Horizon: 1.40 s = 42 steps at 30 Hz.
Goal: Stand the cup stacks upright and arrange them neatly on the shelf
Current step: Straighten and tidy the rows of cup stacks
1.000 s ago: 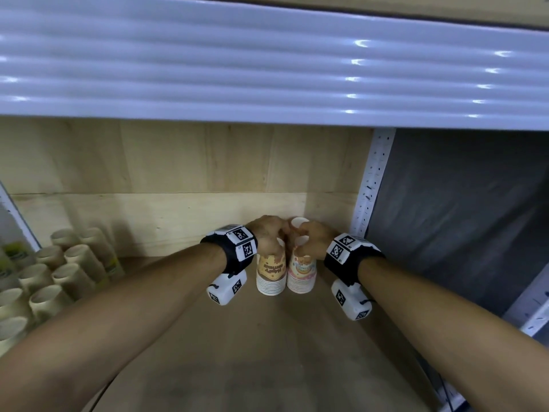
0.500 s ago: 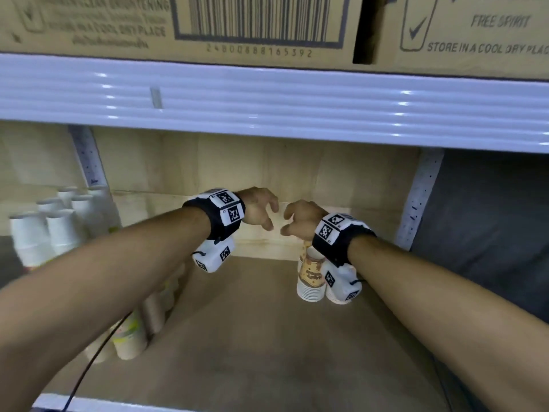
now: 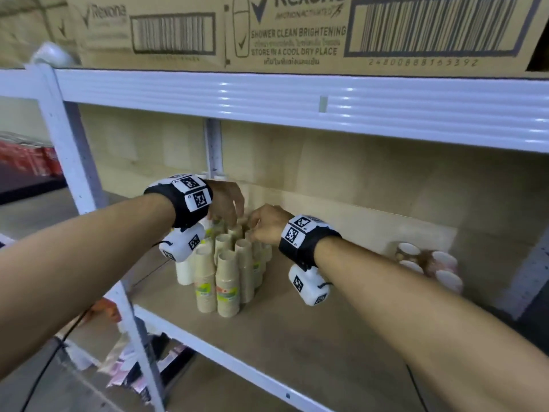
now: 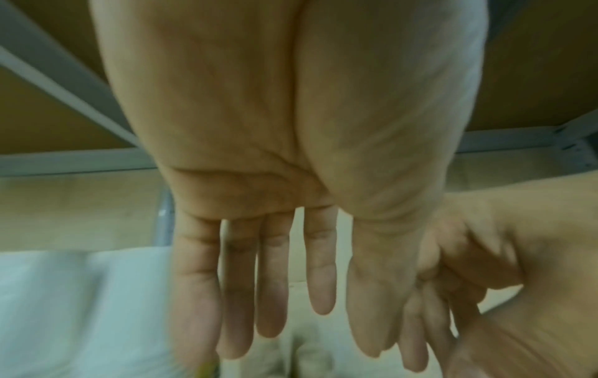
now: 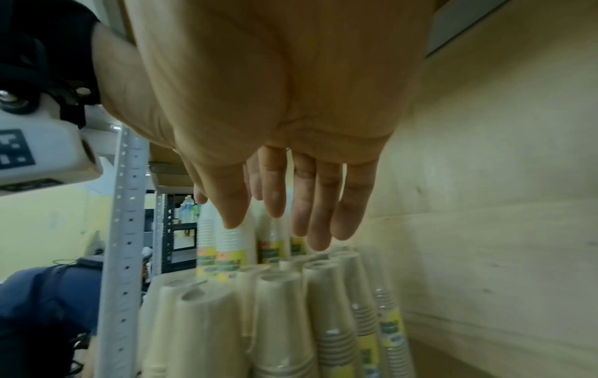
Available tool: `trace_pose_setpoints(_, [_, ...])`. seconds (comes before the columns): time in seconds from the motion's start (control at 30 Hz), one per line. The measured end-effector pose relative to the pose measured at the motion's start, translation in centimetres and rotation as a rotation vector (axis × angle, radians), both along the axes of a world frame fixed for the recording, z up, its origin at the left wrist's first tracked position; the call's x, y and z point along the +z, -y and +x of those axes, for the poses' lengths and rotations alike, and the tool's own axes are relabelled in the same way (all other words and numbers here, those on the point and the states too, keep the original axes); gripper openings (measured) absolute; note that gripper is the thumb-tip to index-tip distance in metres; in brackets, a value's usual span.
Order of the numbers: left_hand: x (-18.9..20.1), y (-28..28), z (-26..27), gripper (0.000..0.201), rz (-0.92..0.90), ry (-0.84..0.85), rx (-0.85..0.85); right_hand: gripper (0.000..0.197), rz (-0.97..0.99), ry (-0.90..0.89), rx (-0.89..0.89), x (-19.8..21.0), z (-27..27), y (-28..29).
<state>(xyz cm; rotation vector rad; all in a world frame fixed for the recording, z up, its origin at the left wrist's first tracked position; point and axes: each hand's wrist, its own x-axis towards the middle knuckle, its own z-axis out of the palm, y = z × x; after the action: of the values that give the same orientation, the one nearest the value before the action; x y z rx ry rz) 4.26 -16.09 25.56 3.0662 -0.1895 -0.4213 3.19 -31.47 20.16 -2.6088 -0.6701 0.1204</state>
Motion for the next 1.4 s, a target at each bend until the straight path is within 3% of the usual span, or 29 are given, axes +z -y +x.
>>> trace_pose_setpoints(0.17, [-1.6,-3.7,-2.2,0.025,0.038,-0.058,0.072,0.015,-0.109,-0.034,0.076,-1.2,-0.1,-5.0])
trace_pose_setpoints(0.43, [-4.6,-4.6,-3.4,0.044,0.036,-0.091,0.125,0.030,-0.167,0.019,0.089,-3.7,0.0,-8.2])
trace_pose_setpoints(0.53, [-5.7,-4.8,-3.5,0.051,0.023,-0.085,0.121,0.028,-0.147,0.056,0.084,-4.2,0.2,-8.2])
trace_pose_setpoints(0.93, [-8.2,-5.1,-4.4,0.034,-0.028,-0.078,0.079,0.026,-0.213,0.015,0.093,-5.4,-0.5,-8.4])
trace_pose_setpoints(1.23, [-6.9,-3.5,-3.9,0.038,0.001,-0.152,0.011,0.025,-0.197,-0.004,0.133,-3.8,-2.0,-6.0])
trace_pose_setpoints(1.4, [-5.5,-0.2,-2.6,0.022,-0.024,-0.202,-0.107,0.018,-0.198,-0.065,0.086,-2.1,-2.1,-2.1])
